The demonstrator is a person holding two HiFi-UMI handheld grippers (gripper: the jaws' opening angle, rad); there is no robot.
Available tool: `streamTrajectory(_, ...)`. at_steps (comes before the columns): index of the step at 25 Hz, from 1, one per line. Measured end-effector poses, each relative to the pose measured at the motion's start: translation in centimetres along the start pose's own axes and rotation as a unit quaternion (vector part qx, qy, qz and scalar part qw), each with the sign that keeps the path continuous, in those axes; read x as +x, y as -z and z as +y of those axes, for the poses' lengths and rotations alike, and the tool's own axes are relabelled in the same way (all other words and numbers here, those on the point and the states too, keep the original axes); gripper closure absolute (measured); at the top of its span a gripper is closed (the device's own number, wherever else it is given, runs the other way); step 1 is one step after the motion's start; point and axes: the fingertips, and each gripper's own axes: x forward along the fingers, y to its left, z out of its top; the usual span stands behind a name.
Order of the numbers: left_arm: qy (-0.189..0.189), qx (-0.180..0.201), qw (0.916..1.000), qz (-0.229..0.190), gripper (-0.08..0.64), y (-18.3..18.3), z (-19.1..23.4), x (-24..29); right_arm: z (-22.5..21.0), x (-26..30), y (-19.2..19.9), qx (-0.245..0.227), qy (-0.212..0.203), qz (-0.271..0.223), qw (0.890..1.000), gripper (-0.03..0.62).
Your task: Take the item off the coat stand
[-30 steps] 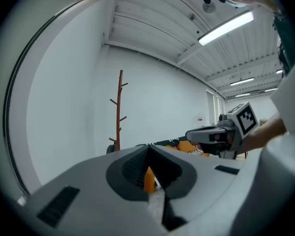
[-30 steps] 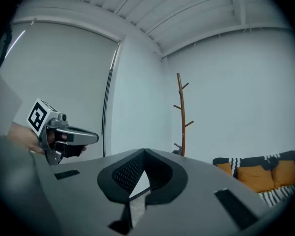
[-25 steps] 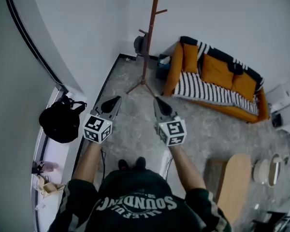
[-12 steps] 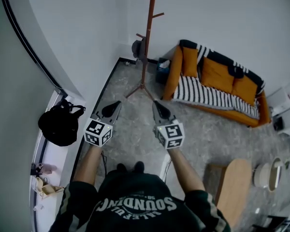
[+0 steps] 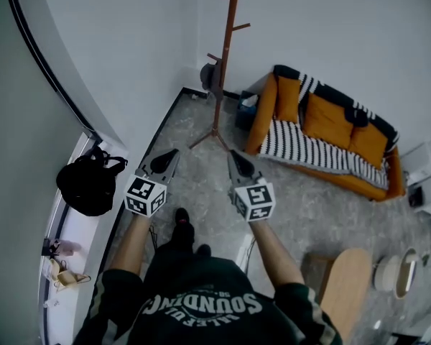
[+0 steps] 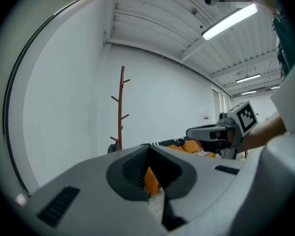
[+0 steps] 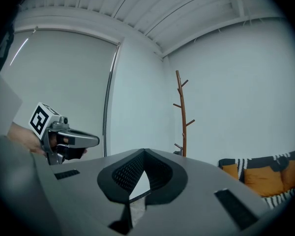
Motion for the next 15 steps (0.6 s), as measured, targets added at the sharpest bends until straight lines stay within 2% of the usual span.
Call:
streamTrajectory(8, 0.000, -0.009, 1.0000, -0.002, 0.560, 0.3, 3.0, 4.4, -2.6, 4.2, 0.6, -0.002, 0.000, 0.010, 1.000, 0.594)
streamTrajectory(15, 0.008, -0.018, 0.9998, 0.004, 0.560, 0.9, 7.9, 10.4, -5.5, 10.2, 0.1, -0.012, -0.001, 0.021, 1.000, 0.594)
